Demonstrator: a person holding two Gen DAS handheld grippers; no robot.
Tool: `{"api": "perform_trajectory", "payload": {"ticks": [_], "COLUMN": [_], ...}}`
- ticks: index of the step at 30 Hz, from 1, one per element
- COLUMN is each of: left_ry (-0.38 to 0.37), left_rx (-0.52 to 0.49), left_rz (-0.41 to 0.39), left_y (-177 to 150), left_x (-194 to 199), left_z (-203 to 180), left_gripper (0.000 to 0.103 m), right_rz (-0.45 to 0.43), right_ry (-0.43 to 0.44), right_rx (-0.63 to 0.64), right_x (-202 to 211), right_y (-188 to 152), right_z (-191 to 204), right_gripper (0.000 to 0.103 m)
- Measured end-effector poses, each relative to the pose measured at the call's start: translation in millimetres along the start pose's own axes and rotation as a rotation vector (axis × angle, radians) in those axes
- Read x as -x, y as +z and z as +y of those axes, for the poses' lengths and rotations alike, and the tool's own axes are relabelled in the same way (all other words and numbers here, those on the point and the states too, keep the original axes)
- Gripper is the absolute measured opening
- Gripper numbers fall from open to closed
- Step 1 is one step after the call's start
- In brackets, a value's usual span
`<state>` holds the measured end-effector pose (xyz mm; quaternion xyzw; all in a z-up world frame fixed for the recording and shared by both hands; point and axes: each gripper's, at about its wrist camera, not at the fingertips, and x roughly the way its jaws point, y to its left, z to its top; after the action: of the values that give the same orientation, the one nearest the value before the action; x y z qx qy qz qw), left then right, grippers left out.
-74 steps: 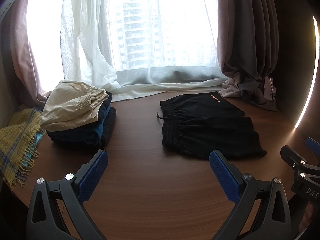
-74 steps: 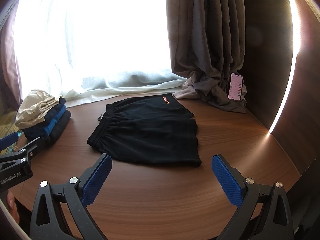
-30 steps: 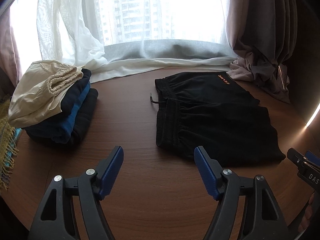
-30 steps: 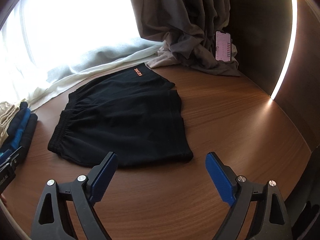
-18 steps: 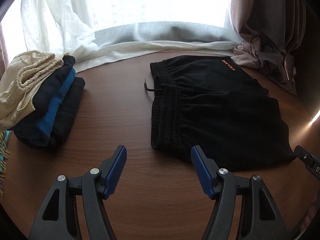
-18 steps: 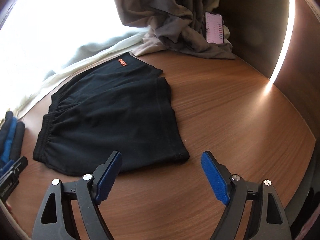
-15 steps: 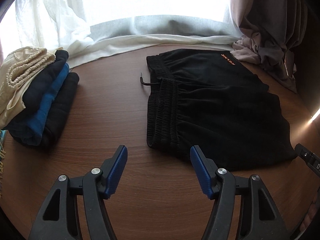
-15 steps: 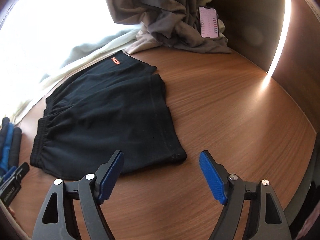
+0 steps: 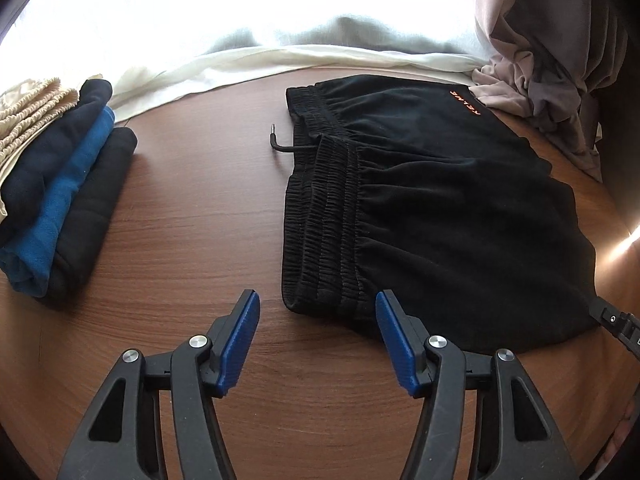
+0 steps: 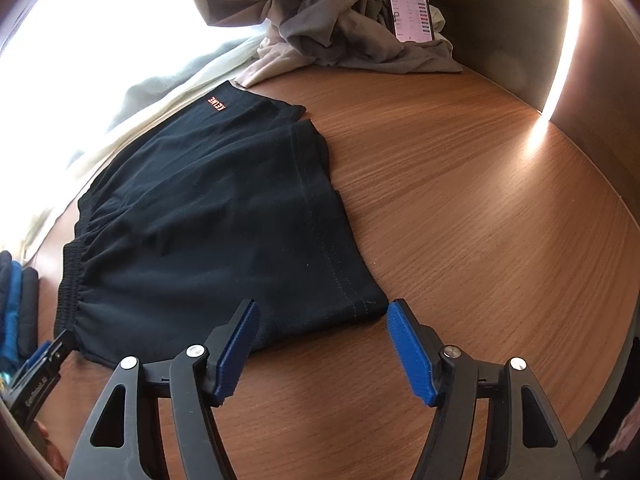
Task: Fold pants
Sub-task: 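Move both grippers to the black shorts and close the right gripper on its edge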
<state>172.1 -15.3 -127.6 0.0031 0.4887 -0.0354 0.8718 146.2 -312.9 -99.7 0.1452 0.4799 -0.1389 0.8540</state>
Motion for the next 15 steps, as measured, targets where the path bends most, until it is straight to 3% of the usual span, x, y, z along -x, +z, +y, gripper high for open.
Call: {"api": "perform_trajectory", "payload": {"ticks": [10, 15], "left_ry": [-0.037, -0.03], "left_rx": [0.024, 0.028], "left_rz": [0.01, 0.016], "left_y": [6.2, 8.6], "left_x": [-10.2, -13.2], "left_z": [-4.3, -4.7], "left_gripper": [0.058, 0.043], "right_rz": [0.027, 0.028], "right_ry": [0.008, -0.005], "right_rx": [-0.02, -0.026], "right_x": [-8.9, -10.7], "right_y": [2.7, 4.0], "right_z": [0.4, -1.5], "right_gripper": [0.059, 0.043]}}
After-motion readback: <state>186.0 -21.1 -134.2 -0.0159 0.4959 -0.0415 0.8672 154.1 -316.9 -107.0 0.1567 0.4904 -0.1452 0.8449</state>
